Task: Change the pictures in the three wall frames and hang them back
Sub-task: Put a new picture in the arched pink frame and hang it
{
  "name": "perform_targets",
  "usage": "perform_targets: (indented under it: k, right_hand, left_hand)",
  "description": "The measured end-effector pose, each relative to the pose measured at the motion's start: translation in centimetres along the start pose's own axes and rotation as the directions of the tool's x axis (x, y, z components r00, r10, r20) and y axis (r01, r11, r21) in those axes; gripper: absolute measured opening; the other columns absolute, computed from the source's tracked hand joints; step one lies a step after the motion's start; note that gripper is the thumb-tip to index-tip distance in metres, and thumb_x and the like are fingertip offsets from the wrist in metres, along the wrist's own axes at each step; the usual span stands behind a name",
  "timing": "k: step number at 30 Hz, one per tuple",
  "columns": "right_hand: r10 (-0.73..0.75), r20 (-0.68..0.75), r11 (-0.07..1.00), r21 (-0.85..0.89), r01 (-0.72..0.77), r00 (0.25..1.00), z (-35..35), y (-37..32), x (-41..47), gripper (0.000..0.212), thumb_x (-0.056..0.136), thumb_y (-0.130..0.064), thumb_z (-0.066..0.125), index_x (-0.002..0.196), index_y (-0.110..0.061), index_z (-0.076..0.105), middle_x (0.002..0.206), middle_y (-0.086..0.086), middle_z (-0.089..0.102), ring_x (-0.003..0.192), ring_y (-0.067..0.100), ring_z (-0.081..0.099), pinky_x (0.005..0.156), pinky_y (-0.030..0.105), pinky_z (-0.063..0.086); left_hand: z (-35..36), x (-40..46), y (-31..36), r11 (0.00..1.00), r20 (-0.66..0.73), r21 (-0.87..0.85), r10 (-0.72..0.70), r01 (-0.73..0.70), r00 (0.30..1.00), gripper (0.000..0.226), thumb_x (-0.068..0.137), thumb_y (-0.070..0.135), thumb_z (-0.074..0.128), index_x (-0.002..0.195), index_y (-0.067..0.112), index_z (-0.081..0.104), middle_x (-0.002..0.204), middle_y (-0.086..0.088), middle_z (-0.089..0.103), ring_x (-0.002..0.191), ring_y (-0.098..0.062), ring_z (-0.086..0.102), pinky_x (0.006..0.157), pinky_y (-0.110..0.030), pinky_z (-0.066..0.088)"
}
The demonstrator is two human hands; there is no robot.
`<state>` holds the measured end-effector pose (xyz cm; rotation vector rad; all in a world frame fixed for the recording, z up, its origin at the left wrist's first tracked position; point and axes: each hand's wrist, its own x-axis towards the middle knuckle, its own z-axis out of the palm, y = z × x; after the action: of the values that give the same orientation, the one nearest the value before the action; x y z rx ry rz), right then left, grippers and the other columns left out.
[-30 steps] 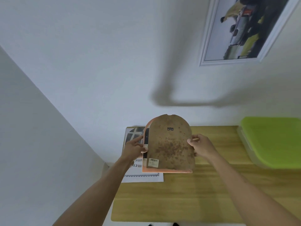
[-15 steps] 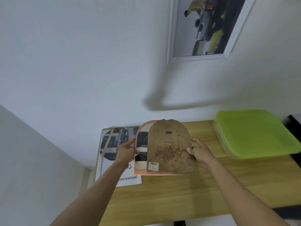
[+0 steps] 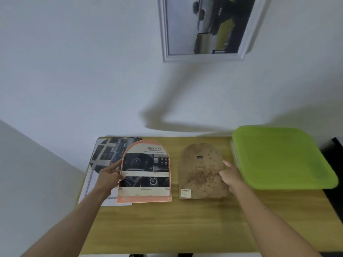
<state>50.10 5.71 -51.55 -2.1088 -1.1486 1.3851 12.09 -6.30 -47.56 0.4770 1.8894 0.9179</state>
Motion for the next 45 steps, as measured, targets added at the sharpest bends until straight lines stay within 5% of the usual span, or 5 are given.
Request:
perform_targets:
  k: [7, 13, 21, 27, 45]
  right_hand:
    - [-0.184, -0.028, 0.706, -0.699, 0.113, 0.983, 2.1, 1.4, 0.3, 0.065, 0.097, -0.023, 0.055, 0.153, -0.022, 0.021, 0.139, 0.018, 0.04, 0.116, 0.034, 0.054, 0.09, 0.045, 0.052]
    - [-0.165, 0.273, 0.48, -0.817, 0.319, 0.948, 4.6, 3.0, 0.2, 0.073, 0.097, -0.056, 0.045, 0.156, -0.042, 0.004, 0.164, 0.008, -0.002, 0.151, 0.037, 0.003, 0.12, 0.051, 0.02]
    - [-0.303, 0.16, 0.404, -0.871, 0.279, 0.939, 3.1, 1.9, 0.6, 0.062, 0.097, -0.046, 0.052, 0.152, -0.026, 0.03, 0.153, 0.014, 0.027, 0.139, 0.033, 0.033, 0.113, 0.042, 0.034]
    - [-0.355, 0.396, 0.639, -0.558, 0.529, 0.847, 8.9, -1.0, -2.2, 0.04, 0.1, -0.016, 0.056, 0.14, -0.01, 0.052, 0.114, 0.012, 0.07, 0.052, -0.001, 0.05, 0.05, 0.009, 0.044]
    - [-0.23, 0.136, 0.657, -0.709, 0.257, 0.964, 17.4, -0.8, -6.1, 0.056, 0.099, -0.039, 0.047, 0.144, -0.006, 0.04, 0.14, 0.019, 0.034, 0.121, 0.03, 0.047, 0.094, 0.035, 0.049]
  left_hand:
    - [2.2, -0.1, -0.7, 1.0, -0.04, -0.017, -0.01, 0.01, 0.999, 0.067, 0.082, -0.017, 0.061, 0.137, 0.021, 0.055, 0.085, -0.004, 0.075, 0.082, -0.02, 0.065, 0.071, -0.037, 0.052]
    - [4.0, -0.1, -1.2, 0.999, -0.025, -0.021, -0.033, 0.032, 0.999, 0.064, 0.082, -0.015, 0.061, 0.13, 0.028, 0.06, 0.106, -0.006, 0.074, 0.1, -0.025, 0.062, 0.07, -0.034, 0.051]
    - [5.3, -0.4, -1.4, 0.999, -0.041, 0.004, -0.035, 0.036, 0.999, 0.06, 0.082, -0.017, 0.06, 0.134, 0.013, 0.058, 0.076, 0.021, 0.073, 0.107, -0.009, 0.059, 0.092, -0.04, 0.05]
    - [4.6, 0.7, -2.7, 1.0, -0.046, 0.022, -0.003, 0.004, 0.999, 0.063, 0.085, -0.012, 0.062, 0.14, 0.018, 0.051, 0.098, -0.003, 0.076, 0.1, -0.021, 0.069, 0.097, -0.042, 0.052]
    - [6.8, 3.0, -7.0, 0.577, 0.157, 0.771, 0.24, -0.271, 0.958, 0.064, 0.087, 0.046, 0.066, 0.133, 0.007, 0.043, 0.134, -0.008, 0.037, 0.121, -0.027, 0.043, 0.097, -0.041, 0.048]
